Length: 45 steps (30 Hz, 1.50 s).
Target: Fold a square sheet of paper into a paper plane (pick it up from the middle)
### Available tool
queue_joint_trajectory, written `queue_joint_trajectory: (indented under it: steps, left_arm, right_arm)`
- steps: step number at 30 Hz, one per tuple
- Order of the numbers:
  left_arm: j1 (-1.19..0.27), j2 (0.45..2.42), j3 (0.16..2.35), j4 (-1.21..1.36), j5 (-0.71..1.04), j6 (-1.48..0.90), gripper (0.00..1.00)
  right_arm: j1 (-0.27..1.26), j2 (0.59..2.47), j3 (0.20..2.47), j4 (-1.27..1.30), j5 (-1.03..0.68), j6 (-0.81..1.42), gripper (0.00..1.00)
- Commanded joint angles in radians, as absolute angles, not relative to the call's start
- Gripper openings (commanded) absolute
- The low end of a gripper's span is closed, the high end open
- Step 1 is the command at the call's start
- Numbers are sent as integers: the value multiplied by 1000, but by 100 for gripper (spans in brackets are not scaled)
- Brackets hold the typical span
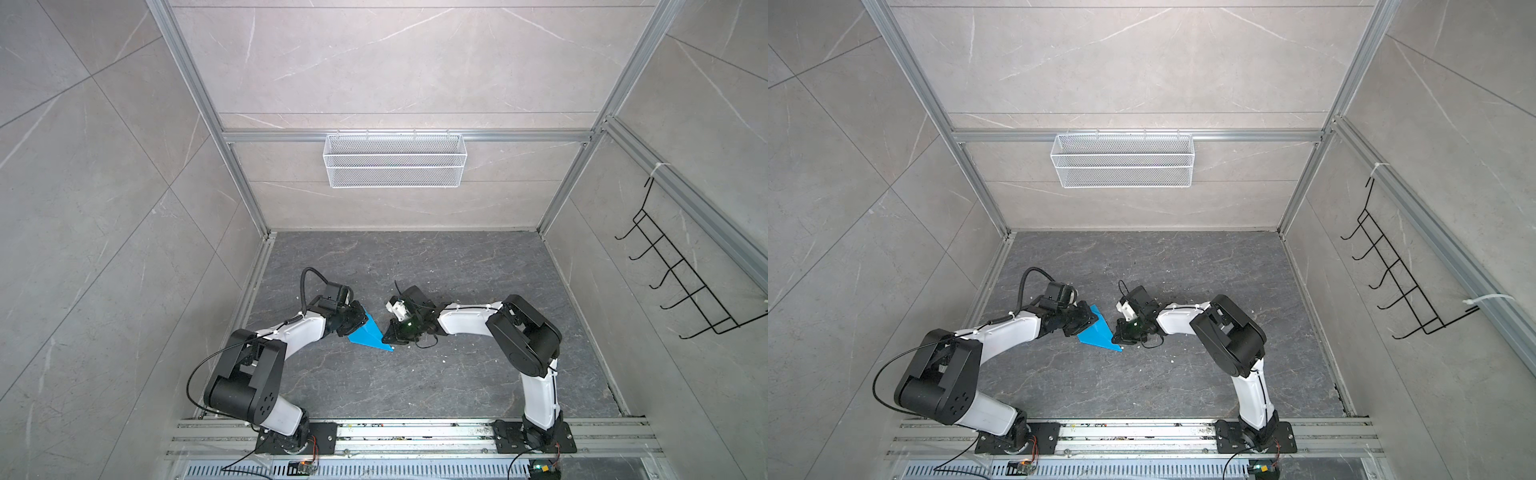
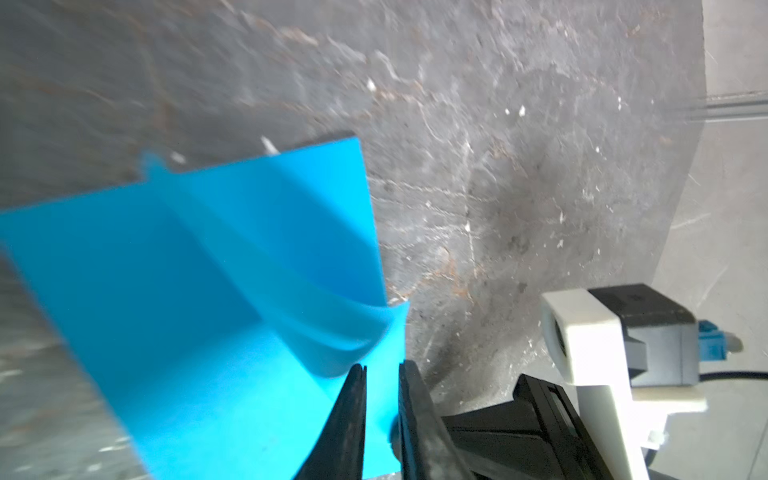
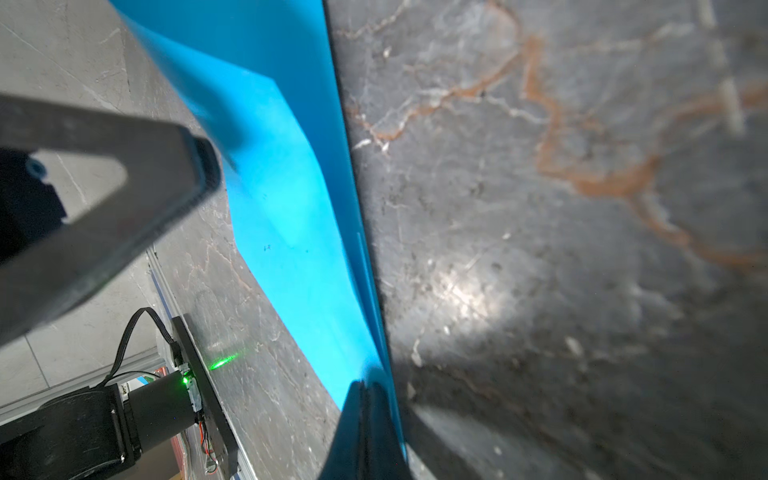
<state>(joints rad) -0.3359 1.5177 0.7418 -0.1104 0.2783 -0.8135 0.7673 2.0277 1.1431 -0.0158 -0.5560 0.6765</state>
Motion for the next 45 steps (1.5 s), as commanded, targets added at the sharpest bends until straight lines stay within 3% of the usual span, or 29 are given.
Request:
queue_joint_trajectory:
  steps: [1, 12, 36, 41, 45]
  left_arm:
    - [-311, 1520, 777, -178, 269, -733, 19]
    - [-296, 1619, 828, -178, 264, -703, 16]
    - [-268, 1675, 865, -303, 80, -651, 12]
    - [-286, 1563, 904, -371, 151, -583, 16]
    - [-347, 1510, 924, -439, 156, -523, 25]
  right_arm:
    - [766, 2080, 1137, -130, -467, 653, 5]
    - [767, 2085, 1141, -145, -464, 647, 5]
    - [767, 2089, 1133, -179, -448, 634, 4]
    - [766, 2094, 1135, -182, -444, 631, 4]
    - [767, 2100, 1136, -179, -446, 635, 4]
